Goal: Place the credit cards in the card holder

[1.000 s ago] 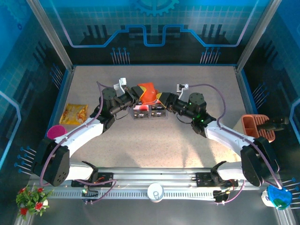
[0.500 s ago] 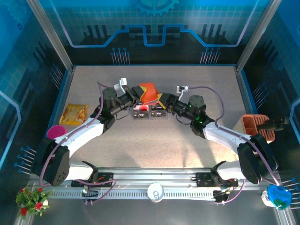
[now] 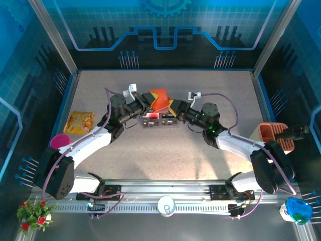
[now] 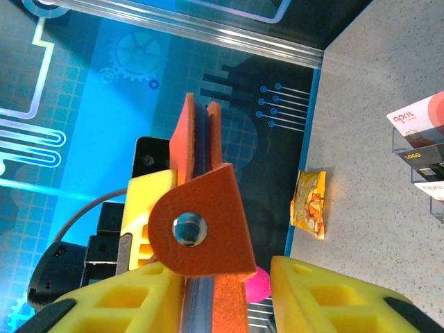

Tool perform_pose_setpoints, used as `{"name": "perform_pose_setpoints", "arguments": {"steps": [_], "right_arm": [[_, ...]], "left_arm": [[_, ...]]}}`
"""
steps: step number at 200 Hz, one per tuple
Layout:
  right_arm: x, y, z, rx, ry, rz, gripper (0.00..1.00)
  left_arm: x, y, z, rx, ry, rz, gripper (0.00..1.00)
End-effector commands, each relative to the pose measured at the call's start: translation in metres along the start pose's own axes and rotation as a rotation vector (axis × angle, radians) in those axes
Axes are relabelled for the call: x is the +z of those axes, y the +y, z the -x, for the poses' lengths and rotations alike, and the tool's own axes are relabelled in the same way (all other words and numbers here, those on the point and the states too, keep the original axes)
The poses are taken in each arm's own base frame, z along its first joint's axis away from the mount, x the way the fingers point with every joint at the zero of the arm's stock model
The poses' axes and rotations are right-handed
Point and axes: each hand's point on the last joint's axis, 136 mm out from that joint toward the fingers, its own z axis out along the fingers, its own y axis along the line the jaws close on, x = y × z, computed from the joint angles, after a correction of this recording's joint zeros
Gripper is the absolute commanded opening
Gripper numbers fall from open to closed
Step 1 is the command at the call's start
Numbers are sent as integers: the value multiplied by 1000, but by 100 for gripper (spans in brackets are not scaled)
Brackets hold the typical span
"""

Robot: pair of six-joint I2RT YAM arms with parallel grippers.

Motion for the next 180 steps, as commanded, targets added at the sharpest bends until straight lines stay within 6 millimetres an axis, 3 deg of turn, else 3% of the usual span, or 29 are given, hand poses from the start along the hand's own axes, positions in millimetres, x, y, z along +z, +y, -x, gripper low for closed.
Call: {"name": "perform_pose_setpoints", "arguments": {"steps": [1,19,56,84,97,106,118,145,180], "right_arm": [[4,14,-7,1,34,72,38],[6,16,-9,10,44,93,33],[3,11,-5,32,34,105,0],[0,2,1,32,20,88,0],[-1,-4,1,31,17,70,0],[-1,-9,1,27,17,57,0],[-2,-17,0,22,16,35,0],[-6,-36,-3,-15,25,-44,0],[-16,-58,-11,-114,49,-191,0]], "left_arm": [[1,-22,2,28,-13,-64,0],[1,-21,2,29,-13,-64,0],[1,-14,1,30,-12,-45,0],[-1,-2,-2,44,-5,-5,0],[-3,5,-1,62,-10,24,29],[-7,9,3,72,-20,51,67],[-14,17,10,87,-42,98,97],[-31,24,26,148,-68,214,99],[-34,26,26,291,38,448,99]]}}
